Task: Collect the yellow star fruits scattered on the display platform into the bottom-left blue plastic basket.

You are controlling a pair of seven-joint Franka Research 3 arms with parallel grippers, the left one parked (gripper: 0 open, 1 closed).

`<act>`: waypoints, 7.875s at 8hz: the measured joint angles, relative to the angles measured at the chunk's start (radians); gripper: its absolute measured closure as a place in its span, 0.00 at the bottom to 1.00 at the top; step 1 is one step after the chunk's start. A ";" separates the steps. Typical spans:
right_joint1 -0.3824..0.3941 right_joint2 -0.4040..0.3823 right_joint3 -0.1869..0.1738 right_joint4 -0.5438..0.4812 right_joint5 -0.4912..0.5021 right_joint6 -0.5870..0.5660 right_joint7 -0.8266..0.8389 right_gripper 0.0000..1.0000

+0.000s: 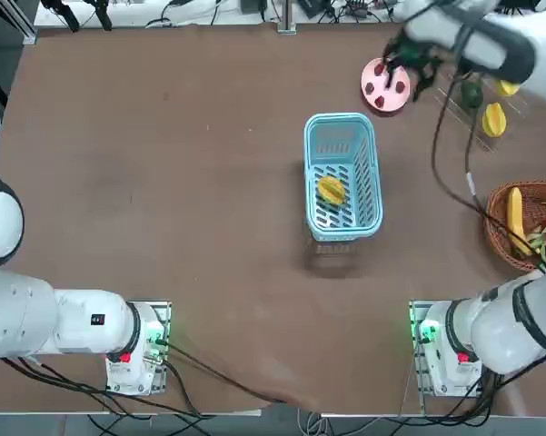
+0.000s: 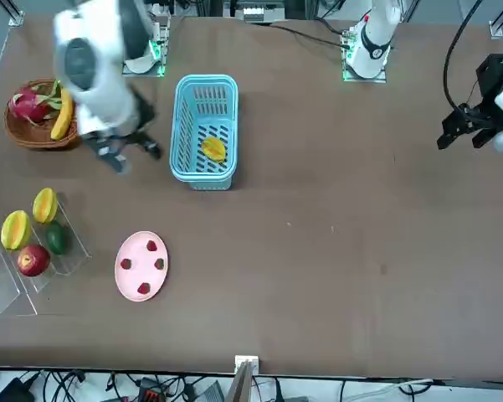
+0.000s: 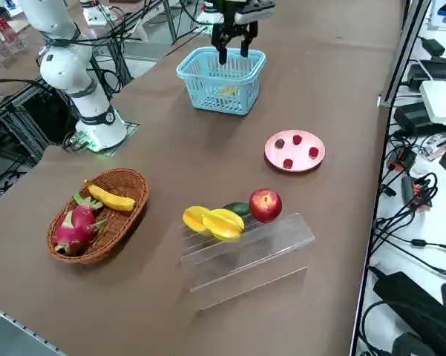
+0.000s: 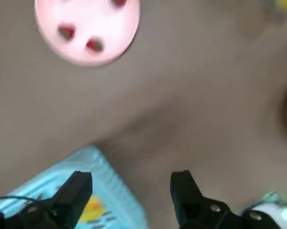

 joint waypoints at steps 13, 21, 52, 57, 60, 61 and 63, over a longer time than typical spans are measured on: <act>-0.620 0.422 -0.016 0.287 -0.105 0.359 -0.789 0.00; -0.655 0.501 -0.010 0.323 0.019 0.367 -0.893 0.00; 0.223 0.000 -0.004 -0.132 0.258 0.084 0.229 0.00; -0.129 -0.011 -0.038 -0.016 -0.008 0.004 -0.123 0.00; -0.362 0.062 -0.042 0.004 -0.064 0.122 -0.493 0.00; -0.417 0.103 -0.042 0.005 -0.065 0.185 -0.591 0.00; -0.490 0.178 -0.041 -0.001 -0.065 0.315 -0.683 0.00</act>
